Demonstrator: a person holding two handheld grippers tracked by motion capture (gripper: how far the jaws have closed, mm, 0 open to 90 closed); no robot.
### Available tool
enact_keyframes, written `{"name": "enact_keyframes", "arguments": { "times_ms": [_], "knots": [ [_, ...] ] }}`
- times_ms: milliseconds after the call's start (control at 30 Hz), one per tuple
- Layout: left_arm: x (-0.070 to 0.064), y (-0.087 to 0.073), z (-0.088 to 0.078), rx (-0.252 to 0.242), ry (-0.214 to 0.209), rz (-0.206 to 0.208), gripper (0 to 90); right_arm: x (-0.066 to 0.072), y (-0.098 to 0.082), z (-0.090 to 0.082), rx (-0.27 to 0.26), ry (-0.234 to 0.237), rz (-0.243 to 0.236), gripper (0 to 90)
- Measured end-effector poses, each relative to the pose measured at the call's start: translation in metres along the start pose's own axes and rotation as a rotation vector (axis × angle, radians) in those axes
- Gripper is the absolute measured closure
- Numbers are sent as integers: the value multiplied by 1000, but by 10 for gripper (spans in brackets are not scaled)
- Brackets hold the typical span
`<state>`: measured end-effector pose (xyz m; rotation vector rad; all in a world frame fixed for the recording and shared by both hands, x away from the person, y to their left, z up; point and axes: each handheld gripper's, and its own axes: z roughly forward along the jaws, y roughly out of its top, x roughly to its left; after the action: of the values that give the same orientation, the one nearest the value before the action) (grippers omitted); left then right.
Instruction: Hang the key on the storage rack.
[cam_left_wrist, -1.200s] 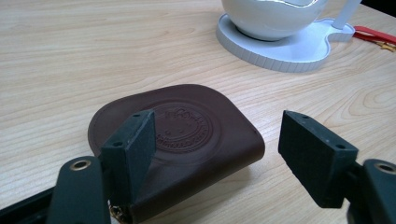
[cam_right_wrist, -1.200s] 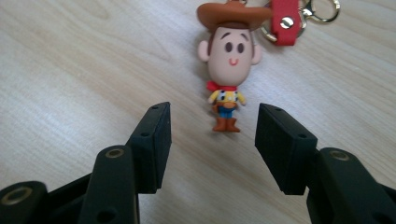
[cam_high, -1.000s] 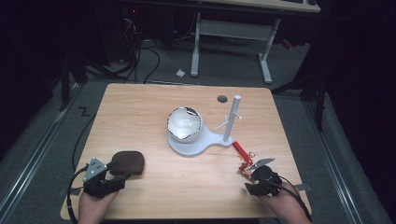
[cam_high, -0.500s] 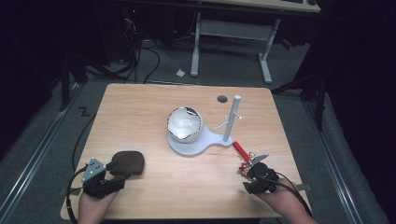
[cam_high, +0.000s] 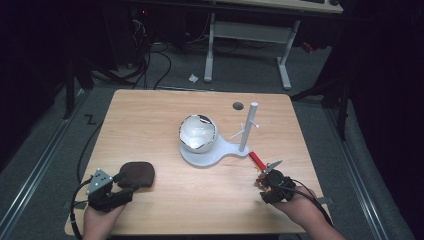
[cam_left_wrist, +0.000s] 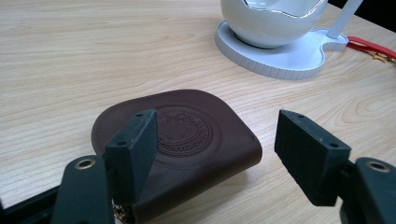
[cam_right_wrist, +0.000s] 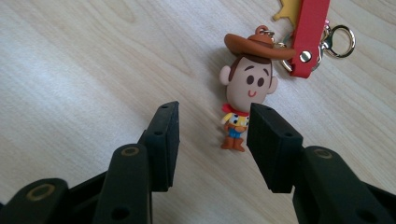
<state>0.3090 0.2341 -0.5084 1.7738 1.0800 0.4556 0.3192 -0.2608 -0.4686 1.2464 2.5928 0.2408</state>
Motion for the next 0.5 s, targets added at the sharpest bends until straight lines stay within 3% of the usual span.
{"name": "enact_keyframes", "arguments": {
  "times_ms": [233,500],
  "knots": [
    [2,0,0,3,-3,-2,307,-6,7,8,16,4,31,511],
    [3,0,0,3,-7,-7,312,-9,13,15,30,-14,16,518]
  ]
}}
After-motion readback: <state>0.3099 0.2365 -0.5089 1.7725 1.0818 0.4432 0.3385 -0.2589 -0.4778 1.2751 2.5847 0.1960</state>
